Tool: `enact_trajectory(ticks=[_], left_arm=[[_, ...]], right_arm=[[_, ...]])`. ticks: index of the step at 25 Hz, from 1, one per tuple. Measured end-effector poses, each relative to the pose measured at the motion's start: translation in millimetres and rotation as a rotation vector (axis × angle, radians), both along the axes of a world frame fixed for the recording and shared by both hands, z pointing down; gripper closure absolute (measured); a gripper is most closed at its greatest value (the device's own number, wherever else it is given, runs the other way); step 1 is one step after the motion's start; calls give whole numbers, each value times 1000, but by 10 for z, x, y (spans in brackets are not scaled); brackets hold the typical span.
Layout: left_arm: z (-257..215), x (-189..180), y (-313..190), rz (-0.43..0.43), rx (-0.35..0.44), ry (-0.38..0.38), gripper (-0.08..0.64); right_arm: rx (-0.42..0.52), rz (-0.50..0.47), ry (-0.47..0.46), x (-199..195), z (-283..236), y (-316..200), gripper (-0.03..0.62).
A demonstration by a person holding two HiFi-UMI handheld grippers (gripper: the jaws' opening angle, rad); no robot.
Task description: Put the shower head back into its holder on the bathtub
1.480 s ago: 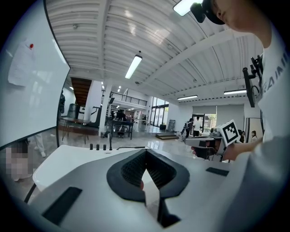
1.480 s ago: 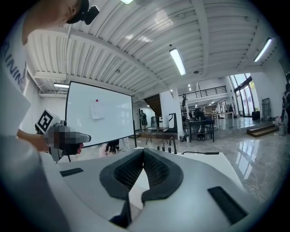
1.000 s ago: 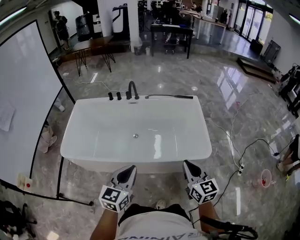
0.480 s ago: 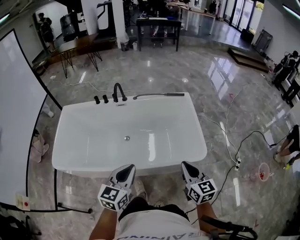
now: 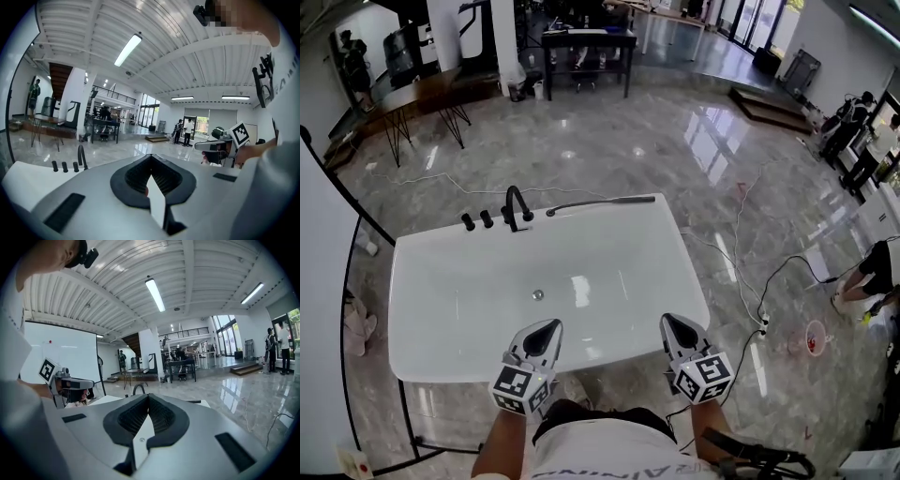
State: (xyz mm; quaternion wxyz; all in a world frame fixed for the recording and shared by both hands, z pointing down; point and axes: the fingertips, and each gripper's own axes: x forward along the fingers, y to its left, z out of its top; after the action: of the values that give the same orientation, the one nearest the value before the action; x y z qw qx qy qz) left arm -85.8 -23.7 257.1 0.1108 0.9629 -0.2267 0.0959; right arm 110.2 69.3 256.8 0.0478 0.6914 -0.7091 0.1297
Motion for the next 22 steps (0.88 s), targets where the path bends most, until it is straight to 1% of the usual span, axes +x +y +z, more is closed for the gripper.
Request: enact_trajectory(ticks=[3,7,10,12,15,18,22], left_arm=[[11,-2,-347,32,17,-4,545],[164,-8,-734,51,11,-3,545],[332,-110,-924,32,-21,-4,545],[405,-123,-1051,18,-48,5,545],[355,64,-1194,28,-34,9,545],[269,336,-1220,48,-6,-10,545],[311,609,-1279,-1,3,-42,545]], right_arm=[[-24,13,8,-54,35,-252,581],[-71,29,12,-93,229,-561,581],[-85,0,19,-182,320,-764,581],[-82,-14,32,-168,327,-886,581],[-76,-3,26,25,310,-1026,581],[-72,10,4,283,330,-1089,581],[-62,-43,-28,583,455,-1284,581]])
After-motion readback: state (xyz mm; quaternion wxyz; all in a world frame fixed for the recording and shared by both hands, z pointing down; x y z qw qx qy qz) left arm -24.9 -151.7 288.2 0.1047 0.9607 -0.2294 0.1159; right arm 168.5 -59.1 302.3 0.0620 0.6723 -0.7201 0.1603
